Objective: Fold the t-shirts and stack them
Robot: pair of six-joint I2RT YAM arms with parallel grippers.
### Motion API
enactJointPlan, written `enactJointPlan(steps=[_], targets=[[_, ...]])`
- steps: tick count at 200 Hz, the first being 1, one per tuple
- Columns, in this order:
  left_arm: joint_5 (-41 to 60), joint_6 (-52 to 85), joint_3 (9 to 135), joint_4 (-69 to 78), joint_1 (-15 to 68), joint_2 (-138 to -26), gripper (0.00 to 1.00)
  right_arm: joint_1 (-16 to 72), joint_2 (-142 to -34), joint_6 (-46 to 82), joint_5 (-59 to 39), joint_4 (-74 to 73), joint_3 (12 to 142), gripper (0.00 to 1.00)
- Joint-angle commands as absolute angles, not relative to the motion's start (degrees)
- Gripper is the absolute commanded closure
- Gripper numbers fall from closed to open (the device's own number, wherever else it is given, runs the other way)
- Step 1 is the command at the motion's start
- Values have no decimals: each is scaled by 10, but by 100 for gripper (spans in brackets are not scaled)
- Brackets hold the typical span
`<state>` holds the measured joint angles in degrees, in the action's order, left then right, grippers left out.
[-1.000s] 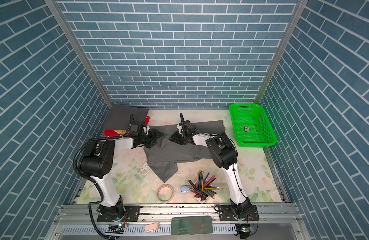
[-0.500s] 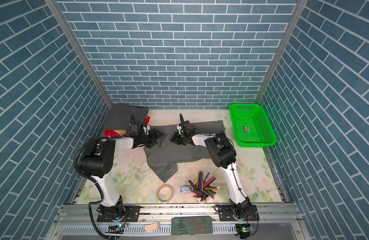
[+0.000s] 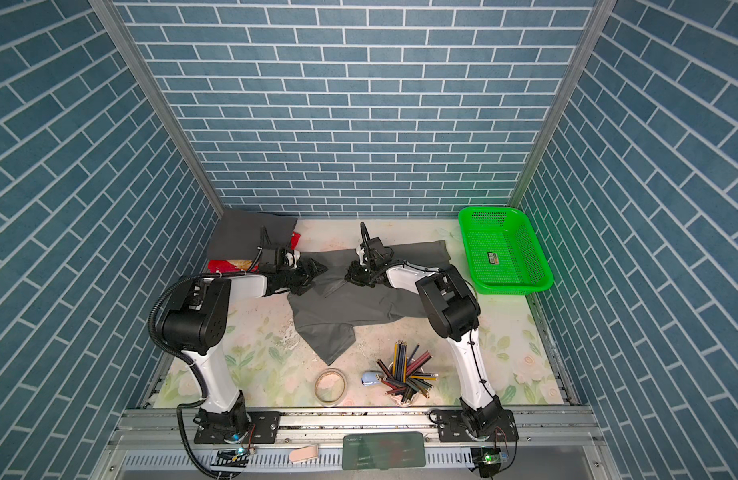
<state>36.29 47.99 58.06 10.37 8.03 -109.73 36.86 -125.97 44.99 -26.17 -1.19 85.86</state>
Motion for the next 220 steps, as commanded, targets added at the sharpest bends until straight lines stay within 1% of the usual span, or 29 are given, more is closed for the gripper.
enactJointPlan(steps=[1, 8, 22, 29, 82, 107, 116, 121, 130, 133, 139, 143, 150, 154, 160, 164, 177, 181, 191, 196, 208, 220], targets=[[326, 467, 576, 58, 73, -1130, 14, 364, -1239, 422, -235, 23, 852, 94], [325, 466, 574, 57, 72, -1130, 14, 365, -1239, 418, -231, 30, 853, 91], [323, 464, 575, 55, 71, -1129, 14, 364, -1241, 412, -230, 37, 852, 79], [322, 463, 575, 54, 72, -1130, 14, 364, -1242, 409, -230, 40, 853, 75], [306, 450, 583, 31, 71, -1117, 14, 358, -1220, 379, -207, 72, 856, 62], [286, 425, 602, 10, 82, -1083, 14, 346, -1169, 359, -180, 89, 834, 56], [270, 408, 616, -9, 92, -1070, 14, 339, -1147, 353, -170, 94, 821, 53], [261, 400, 625, -19, 97, -1064, 14, 336, -1135, 349, -165, 97, 814, 49], [248, 387, 638, -38, 107, -1055, 14, 328, -1113, 341, -156, 105, 801, 46], [243, 383, 642, -44, 111, -1052, 14, 326, -1104, 338, -152, 108, 796, 42], [235, 376, 649, -52, 120, -1047, 14, 322, -1089, 334, -143, 113, 785, 40], [230, 371, 654, -59, 127, -1043, 14, 317, -1078, 329, -138, 118, 778, 35], [220, 363, 660, -70, 138, -1038, 14, 310, -1058, 324, -131, 125, 763, 33], [217, 360, 663, -75, 145, -1035, 14, 305, -1046, 321, -127, 130, 754, 28], [211, 353, 666, -83, 155, -1031, 14, 297, -1029, 317, -120, 133, 739, 27], [207, 348, 668, -89, 162, -1029, 14, 291, -1013, 315, -114, 135, 725, 21], [195, 339, 670, -108, 180, -1024, 14, 272, -977, 310, -105, 140, 689, 17], [193, 338, 668, -112, 182, -1021, 14, 265, -967, 308, -101, 143, 677, 14], [191, 341, 657, -118, 185, -1014, 14, 248, -945, 304, -87, 151, 651, 13], [193, 347, 647, -116, 184, -1008, 14, 240, -937, 304, -74, 159, 641, 10], [210, 365, 613, -98, 186, -994, 14, 218, -925, 293, -62, 169, 620, 10], [230, 378, 584, -82, 191, -985, 14, 194, -921, 285, -71, 167, 606, 10]])
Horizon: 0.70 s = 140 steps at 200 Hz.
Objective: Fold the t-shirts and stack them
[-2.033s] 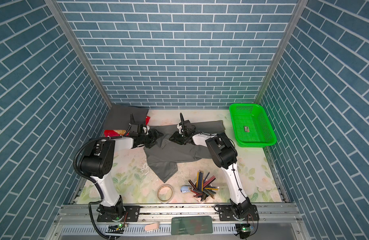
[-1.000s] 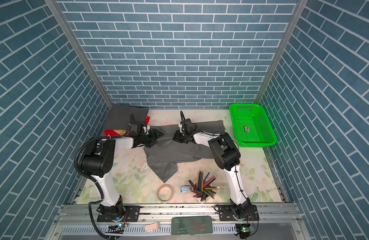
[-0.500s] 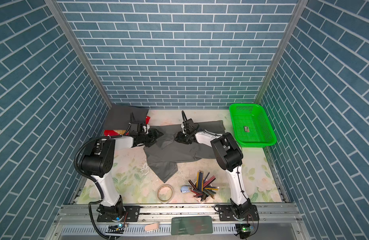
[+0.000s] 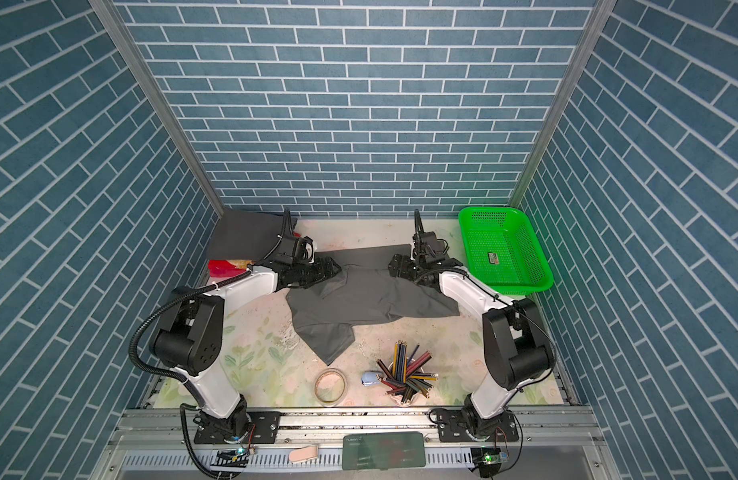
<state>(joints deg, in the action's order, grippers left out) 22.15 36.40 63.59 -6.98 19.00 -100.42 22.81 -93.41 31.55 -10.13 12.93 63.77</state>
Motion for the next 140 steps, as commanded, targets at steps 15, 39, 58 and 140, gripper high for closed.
enactJointPlan(steps=[15, 39, 58, 140], targets=[[235, 385, 558, -80, 199, -978, 14, 175, -932, 274, -89, 156, 602, 10], [261, 411, 506, -49, 202, -969, 14, 168, -975, 262, -124, 139, 626, 9], [278, 433, 464, -19, 202, -962, 14, 159, -1015, 265, -157, 111, 647, 9], [317, 435, 356, -7, 120, -933, 14, 79, -1117, 248, -157, 102, 687, 9]])
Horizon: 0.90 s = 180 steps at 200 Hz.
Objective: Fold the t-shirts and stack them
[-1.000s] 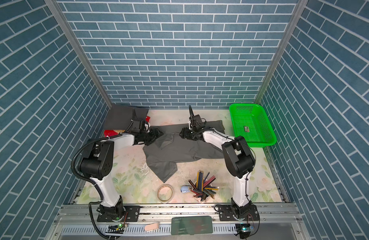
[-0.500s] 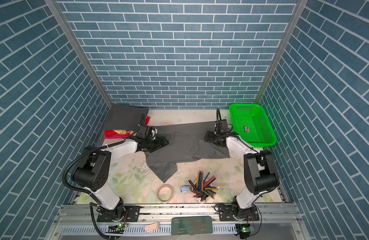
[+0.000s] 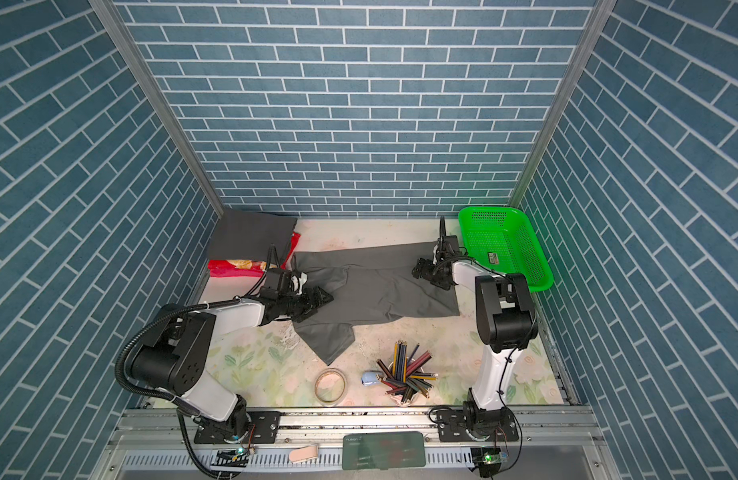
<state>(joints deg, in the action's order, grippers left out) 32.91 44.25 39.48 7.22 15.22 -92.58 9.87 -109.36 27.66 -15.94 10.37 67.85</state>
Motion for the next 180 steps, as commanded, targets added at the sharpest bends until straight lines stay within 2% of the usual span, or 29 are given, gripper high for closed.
enactJointPlan(steps=[1, 55, 114, 148, 180], targets=[[316, 434, 355, -8, 119, -933, 14, 78, -1118, 248, -157, 102, 687, 9], [310, 380, 339, -50, 62, -931, 14, 67, -1154, 227, -124, 117, 713, 9], [277, 361, 357, -86, 30, -910, 14, 64, -1097, 215, -103, 136, 707, 8], [242, 364, 397, -121, 81, -870, 14, 73, -1024, 217, -97, 150, 684, 7], [234, 389, 406, -133, 158, -856, 14, 84, -986, 222, -59, 168, 636, 11]])
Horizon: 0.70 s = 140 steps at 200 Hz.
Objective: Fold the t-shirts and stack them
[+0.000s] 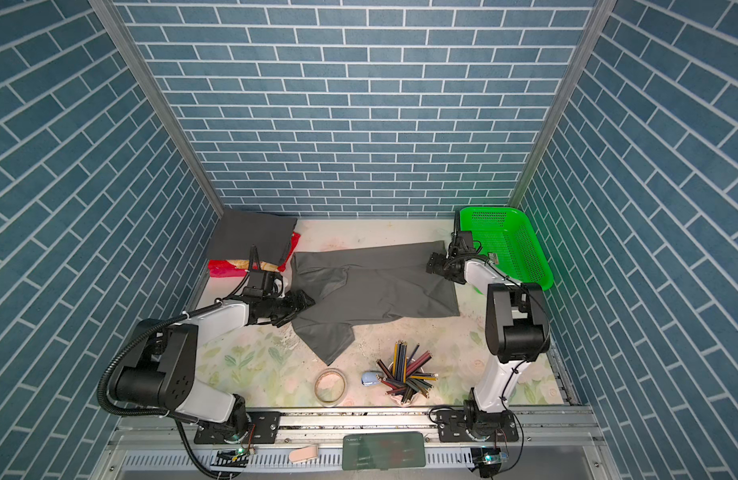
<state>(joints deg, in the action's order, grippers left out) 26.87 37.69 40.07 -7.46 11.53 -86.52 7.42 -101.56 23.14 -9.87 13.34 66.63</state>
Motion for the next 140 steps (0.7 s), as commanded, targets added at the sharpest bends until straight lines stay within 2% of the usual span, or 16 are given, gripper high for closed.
enactJointPlan(steps=[1, 60, 92, 140], targets=[[235, 390, 406, -133, 159, -856, 14, 84, -986, 222, -59, 168, 634, 11], [211, 386, 385, -177, 173, -818, 14, 81, -958, 228, -14, 173, 560, 23], [263, 435, 367, -123, 170, -825, 14, 75, -942, 235, -6, 168, 520, 30], [258, 443, 400, -123, 183, -826, 14, 57, -908, 235, -4, 166, 478, 39]])
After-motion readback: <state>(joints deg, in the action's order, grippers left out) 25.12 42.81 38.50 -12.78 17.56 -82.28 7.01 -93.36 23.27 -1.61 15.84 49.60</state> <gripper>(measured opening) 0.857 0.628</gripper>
